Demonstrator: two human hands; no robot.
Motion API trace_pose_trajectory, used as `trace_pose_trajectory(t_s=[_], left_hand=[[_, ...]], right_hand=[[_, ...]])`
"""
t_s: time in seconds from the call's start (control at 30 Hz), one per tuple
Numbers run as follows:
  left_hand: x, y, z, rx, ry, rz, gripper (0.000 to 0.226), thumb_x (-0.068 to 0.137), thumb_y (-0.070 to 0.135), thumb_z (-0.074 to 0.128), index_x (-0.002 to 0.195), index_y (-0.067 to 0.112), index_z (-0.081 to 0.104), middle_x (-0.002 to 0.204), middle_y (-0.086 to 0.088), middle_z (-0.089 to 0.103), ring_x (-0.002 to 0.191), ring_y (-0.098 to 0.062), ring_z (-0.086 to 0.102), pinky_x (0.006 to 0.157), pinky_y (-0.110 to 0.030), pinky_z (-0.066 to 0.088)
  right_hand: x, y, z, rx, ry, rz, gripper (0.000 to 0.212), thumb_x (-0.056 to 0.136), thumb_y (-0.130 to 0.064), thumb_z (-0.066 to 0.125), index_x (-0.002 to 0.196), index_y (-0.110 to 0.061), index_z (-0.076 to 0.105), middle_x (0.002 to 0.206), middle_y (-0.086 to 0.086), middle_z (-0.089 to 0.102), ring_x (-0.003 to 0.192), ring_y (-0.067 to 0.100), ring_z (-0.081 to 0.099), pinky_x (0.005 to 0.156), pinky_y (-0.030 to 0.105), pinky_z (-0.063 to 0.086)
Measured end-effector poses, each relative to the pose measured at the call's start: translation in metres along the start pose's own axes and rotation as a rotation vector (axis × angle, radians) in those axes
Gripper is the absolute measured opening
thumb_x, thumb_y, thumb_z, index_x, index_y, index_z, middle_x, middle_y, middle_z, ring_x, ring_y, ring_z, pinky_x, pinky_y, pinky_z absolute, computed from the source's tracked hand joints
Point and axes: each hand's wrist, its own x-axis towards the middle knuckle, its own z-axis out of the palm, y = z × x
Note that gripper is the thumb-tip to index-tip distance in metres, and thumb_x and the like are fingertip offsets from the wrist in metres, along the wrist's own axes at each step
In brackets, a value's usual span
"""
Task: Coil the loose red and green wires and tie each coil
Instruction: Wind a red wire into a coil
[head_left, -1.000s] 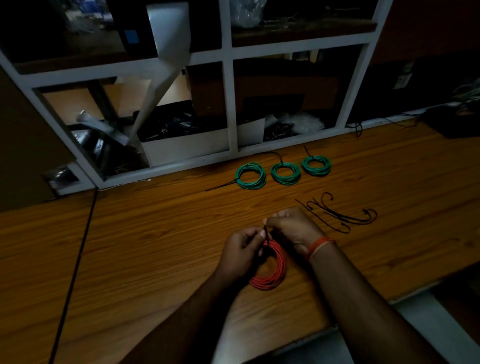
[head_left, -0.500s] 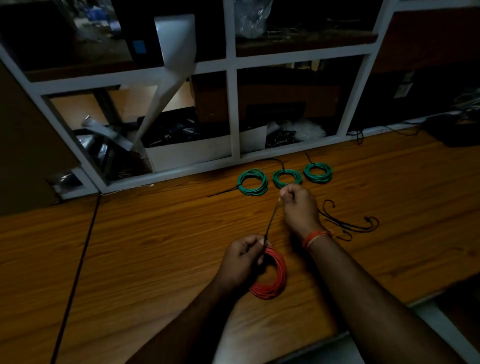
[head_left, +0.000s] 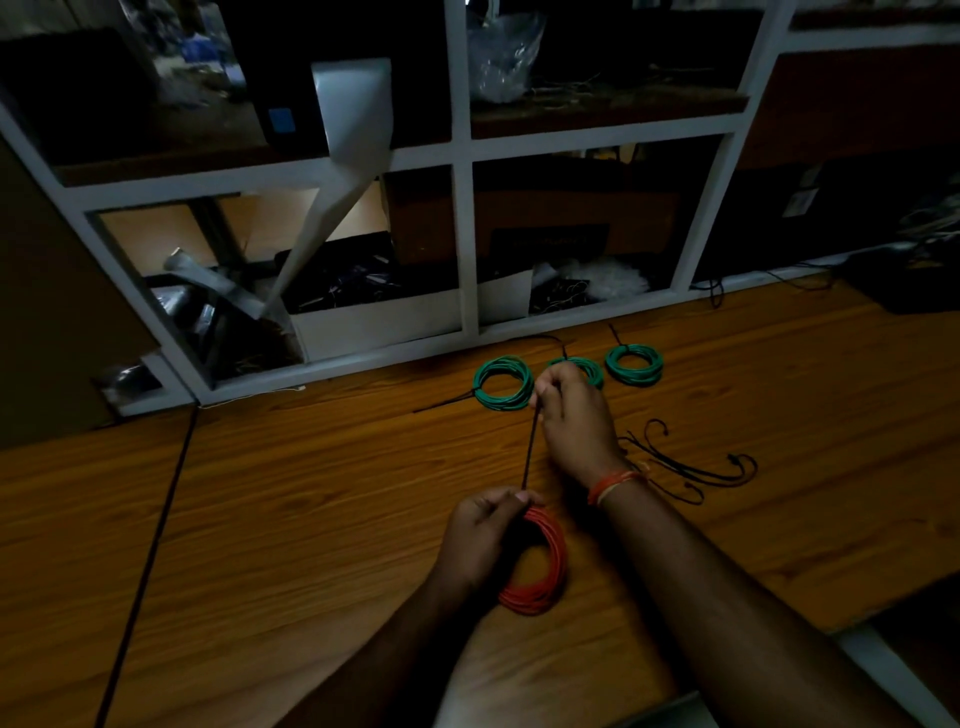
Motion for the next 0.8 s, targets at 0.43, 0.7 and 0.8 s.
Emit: trace_pose_trajectory(t_s=[0.43, 0.7, 0.8], left_hand=[[0.002, -0.004, -0.005, 0.192, 0.09, 0.085, 0.025, 0.105, 0.021, 0.056, 0.098, 0.008, 0.076, 0.086, -0.009, 0.074, 0.083, -0.018, 0.068, 0.078, -0.031, 0.05], [0.003, 0.004, -0.007, -0.064, 0.2, 0.044, 0.024, 0.103, 0.018, 0.055, 0.108, 0.004, 0.074, 0.1, -0.021, 0.074, 0.093, -0.03, 0.071, 0.083, -0.035, 0.055], [0.007, 0.016, -0.017, -0.055, 0.252, 0.064, 0.025, 0.104, 0.021, 0.054, 0.109, 0.005, 0.073, 0.102, -0.019, 0.074, 0.093, -0.029, 0.071, 0.08, -0.035, 0.055]], right_hand=[[0.003, -0.018, 0.001, 0.199, 0.065, -0.125, 0.009, 0.104, -0.015, 0.052, 0.1, -0.018, 0.06, 0.086, -0.007, 0.063, 0.073, 0.003, 0.06, 0.063, 0.014, 0.049], [-0.039, 0.011, -0.01, 0.008, -0.268, -0.013, 0.011, 0.099, -0.03, 0.062, 0.109, -0.029, 0.067, 0.1, -0.017, 0.065, 0.094, -0.007, 0.06, 0.078, 0.014, 0.052], [-0.059, 0.027, -0.007, 0.026, -0.351, 0.082, 0.018, 0.099, -0.031, 0.064, 0.115, -0.03, 0.07, 0.104, -0.017, 0.071, 0.096, -0.006, 0.064, 0.085, 0.02, 0.056]])
